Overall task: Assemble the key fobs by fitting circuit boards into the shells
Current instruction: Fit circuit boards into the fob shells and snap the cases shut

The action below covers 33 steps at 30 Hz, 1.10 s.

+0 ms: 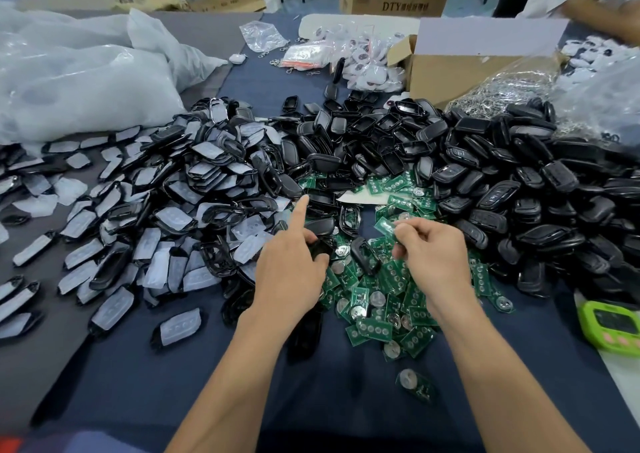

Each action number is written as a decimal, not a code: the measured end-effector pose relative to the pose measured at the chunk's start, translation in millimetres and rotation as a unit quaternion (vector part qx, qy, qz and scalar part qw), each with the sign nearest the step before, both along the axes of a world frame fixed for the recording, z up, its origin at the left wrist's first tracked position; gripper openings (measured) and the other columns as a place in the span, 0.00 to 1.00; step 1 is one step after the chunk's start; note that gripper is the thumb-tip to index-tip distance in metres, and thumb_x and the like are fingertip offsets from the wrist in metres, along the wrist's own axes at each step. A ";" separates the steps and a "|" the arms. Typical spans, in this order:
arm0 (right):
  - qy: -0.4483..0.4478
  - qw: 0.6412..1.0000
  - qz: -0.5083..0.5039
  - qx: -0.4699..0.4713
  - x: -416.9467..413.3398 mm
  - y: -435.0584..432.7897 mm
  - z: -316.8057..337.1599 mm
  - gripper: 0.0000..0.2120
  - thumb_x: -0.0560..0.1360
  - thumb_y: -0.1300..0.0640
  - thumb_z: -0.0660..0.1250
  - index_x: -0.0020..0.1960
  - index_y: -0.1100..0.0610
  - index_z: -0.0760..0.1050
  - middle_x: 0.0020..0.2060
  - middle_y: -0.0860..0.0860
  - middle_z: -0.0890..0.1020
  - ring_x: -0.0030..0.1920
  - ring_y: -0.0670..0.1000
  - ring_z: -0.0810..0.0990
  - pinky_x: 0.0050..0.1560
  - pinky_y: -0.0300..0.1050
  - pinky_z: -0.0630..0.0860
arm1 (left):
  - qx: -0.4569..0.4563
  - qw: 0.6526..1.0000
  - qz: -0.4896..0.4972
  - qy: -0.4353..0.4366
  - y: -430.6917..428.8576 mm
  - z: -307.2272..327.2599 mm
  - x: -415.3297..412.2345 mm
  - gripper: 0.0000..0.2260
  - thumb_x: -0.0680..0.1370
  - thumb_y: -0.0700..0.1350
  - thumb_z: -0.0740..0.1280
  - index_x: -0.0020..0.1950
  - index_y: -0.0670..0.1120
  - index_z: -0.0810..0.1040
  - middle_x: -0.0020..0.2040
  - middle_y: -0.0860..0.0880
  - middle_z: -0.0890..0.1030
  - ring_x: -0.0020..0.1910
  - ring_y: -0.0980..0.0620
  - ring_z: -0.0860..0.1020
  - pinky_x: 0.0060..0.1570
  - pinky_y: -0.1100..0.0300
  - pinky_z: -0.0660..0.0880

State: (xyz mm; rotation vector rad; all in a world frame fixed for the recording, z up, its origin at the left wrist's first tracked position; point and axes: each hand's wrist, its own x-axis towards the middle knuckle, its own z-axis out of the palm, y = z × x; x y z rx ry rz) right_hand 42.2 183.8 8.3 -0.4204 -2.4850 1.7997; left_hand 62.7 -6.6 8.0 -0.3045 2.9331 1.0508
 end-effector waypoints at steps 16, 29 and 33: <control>0.019 0.985 0.115 -0.125 20.7 -21.0 11.9 0.09 0.74 0.67 0.74 0.44 0.53 0.86 0.36 0.55 0.87 0.35 0.55 0.86 0.36 0.39 0.79 | 0.494 0.867 0.065 -0.008 -3.0 -6.1 3.5 0.12 0.78 0.32 0.73 0.45 0.49 0.90 0.43 0.48 0.88 0.39 0.53 0.86 0.34 0.60 0.82; -0.025 0.991 0.103 -0.077 28.4 -25.0 4.5 0.12 0.74 0.66 0.73 0.48 0.49 0.85 0.34 0.51 0.86 0.33 0.52 0.83 0.37 0.45 0.80 | 0.440 0.895 -0.055 -0.045 -18.4 3.9 12.0 0.24 0.76 0.28 0.66 0.55 0.56 0.89 0.41 0.56 0.85 0.41 0.59 0.81 0.46 0.62 0.82; -0.079 0.965 0.046 -0.247 35.1 -33.7 1.3 0.11 0.76 0.72 0.70 0.53 0.60 0.81 0.32 0.54 0.83 0.28 0.50 0.80 0.30 0.39 0.76 | 0.405 0.906 -0.122 -0.019 -22.9 14.5 15.9 0.27 0.70 0.36 0.76 0.66 0.57 0.84 0.52 0.54 0.88 0.49 0.53 0.84 0.55 0.61 0.81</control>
